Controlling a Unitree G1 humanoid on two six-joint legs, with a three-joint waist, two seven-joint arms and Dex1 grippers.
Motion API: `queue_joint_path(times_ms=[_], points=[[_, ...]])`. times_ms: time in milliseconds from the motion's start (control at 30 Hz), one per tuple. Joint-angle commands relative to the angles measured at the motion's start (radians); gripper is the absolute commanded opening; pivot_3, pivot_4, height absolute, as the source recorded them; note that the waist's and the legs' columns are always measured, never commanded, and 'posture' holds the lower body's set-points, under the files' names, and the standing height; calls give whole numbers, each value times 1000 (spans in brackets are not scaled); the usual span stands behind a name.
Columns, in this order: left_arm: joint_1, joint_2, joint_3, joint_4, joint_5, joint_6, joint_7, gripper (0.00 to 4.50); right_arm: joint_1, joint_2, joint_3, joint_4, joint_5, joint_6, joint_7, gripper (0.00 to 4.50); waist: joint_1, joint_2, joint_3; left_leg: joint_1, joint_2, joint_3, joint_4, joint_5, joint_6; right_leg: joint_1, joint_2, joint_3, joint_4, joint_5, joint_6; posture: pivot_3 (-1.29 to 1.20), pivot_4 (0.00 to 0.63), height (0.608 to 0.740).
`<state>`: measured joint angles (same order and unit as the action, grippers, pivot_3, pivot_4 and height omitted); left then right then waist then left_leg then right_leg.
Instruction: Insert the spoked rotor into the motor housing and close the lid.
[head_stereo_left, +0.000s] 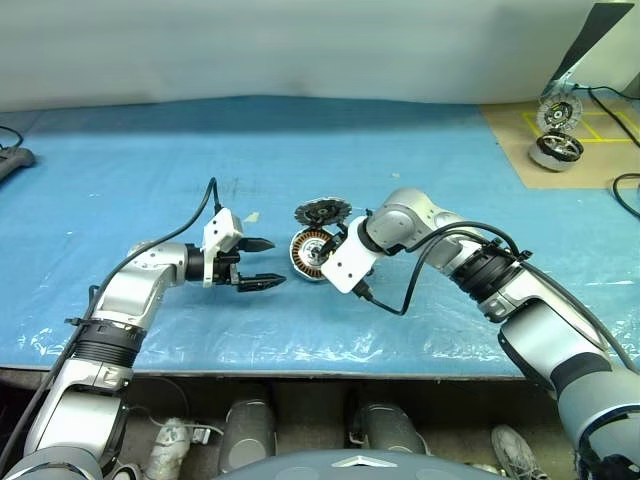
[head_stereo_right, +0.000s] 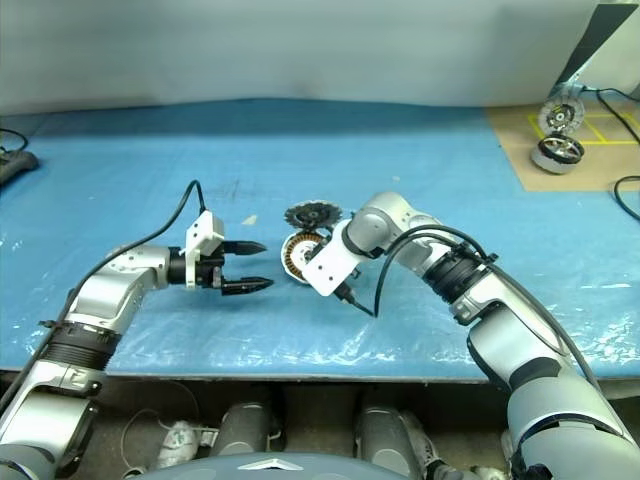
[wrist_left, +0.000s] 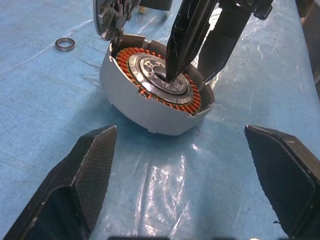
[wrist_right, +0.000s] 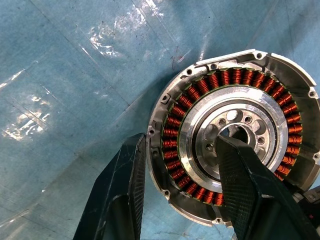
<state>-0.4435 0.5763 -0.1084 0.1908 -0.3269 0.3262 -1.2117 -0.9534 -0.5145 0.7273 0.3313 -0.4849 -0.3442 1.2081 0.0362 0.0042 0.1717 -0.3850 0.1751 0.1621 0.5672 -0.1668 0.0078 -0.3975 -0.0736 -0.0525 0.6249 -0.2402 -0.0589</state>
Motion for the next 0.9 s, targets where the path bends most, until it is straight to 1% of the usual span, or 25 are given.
queue_joint_path(times_ms=[33,67,133,167,267,367,533,667,767,833,900], points=[[2,7,10,-31,-4,1,5,4392,1,34,-16,0,17,17,22,1900,0,0,0,0,0,0,0,0,0,0,0,0,0,0,0,0,150,740],[3,6,9,-32,-4,2,6,4392,6,39,-21,6,31,24,35,1900,0,0,0,0,0,0,0,0,0,0,0,0,0,0,0,0,150,740],[3,4,6,-33,-4,1,6,4392,14,44,-33,16,51,26,50,2519,2,0,0,0,0,0,0,0,0,0,0,0,0,0,0,0,150,740],[2,3,5,-33,-4,1,6,4392,13,43,-39,17,47,31,45,2728,3,0,0,-1,0,0,0,0,0,0,0,0,-1,0,0,0,150,740],[-1,2,3,-30,-7,3,3,4392,16,48,-70,-6,59,83,45,3730,6,0,0,-4,0,0,0,0,0,-3,0,0,-1,0,0,0,150,740],[-13,-1,-1,-13,-3,-3,-1,4392,26,32,-108,-96,144,149,131,3730,8,0,0,-5,0,0,0,0,1,-4,0,0,-1,0,0,0,150,740],[-31,-9,-8,2,0,-7,-6,4392,34,1,-172,-240,235,258,203,3730,8,-1,1,-6,0,0,0,0,1,-5,0,0,-1,0,0,0,150,740],[-39,-15,-11,8,-1,-13,-12,4392,86,-50,-266,-413,366,440,250,3730,11,-1,1,-6,0,0,0,0,1,-5,0,0,-1,0,0,0,150,740],[-29,-13,-16,-19,2,-28,-20,4392,169,-112,-365,-507,432,600,217,3730,15,-1,1,-6,0,0,0,0,1,-5,0,0,-1,0,0,0,150,740],[-11,-10,-23,-50,13,-44,-13,4392,236,-115,-459,-530,467,703,125,3730,19,-1,1,-6,0,0,0,0,1,-4,0,0,-1,0,0,0,150,740],[8,-13,-26,-87,14,-49,-3,4392,284,-81,-553,-523,497,793,4,3730,23,-1,1,-5,0,0,0,0,1,-4,0,0,-2,0,0,0,150,740]])
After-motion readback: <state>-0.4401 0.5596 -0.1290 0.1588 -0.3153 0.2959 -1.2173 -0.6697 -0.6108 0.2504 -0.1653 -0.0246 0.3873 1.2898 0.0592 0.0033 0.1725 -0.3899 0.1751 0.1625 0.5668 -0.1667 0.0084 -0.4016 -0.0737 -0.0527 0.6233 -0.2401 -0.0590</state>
